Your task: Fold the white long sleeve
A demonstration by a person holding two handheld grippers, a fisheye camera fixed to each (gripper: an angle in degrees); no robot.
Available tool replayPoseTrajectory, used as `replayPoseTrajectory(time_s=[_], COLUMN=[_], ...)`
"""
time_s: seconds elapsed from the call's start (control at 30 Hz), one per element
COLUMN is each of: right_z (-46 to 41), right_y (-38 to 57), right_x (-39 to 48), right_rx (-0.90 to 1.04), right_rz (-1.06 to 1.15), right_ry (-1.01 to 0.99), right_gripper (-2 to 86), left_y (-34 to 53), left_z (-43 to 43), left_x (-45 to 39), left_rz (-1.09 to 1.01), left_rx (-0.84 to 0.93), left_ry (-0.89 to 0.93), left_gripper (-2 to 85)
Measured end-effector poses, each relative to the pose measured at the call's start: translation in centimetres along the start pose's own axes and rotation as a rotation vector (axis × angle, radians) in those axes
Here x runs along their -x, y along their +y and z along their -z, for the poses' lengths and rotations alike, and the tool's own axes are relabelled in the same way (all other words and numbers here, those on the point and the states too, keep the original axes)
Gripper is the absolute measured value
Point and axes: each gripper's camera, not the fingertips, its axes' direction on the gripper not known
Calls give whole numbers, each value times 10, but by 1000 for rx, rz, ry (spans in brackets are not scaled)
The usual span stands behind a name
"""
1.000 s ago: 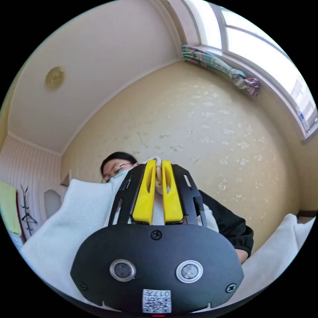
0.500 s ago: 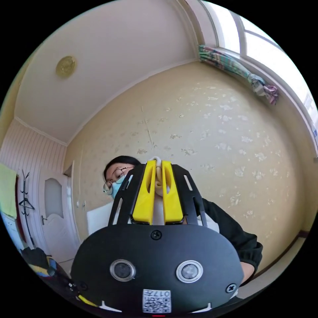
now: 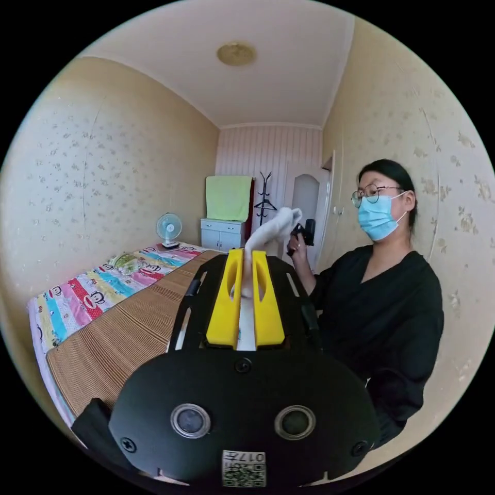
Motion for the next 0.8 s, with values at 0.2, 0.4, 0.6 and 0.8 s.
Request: replayPoseTrajectory(time_s=[0.2,0.4,0.6,0.8], right_z=[34,67,31,-119], right_y=[-16,-2,8,12], right_x=[73,98,92,-3], right_rx=[-235,-436,-377,-129], right_rz=[120,286,371,375], right_ry=[188,134,303,268], right_gripper=[26,25,25,27], left_y=[36,53,5,-48], left_z=[-42,-67,-86,-101], left_x=[-83,-184,-195,-34], left_rz=[196,28,-105,46], left_rx=[-322,-879,-908,-749], left_ry=[-310,-587,-784,-786], left_gripper=[35,38,38,38])
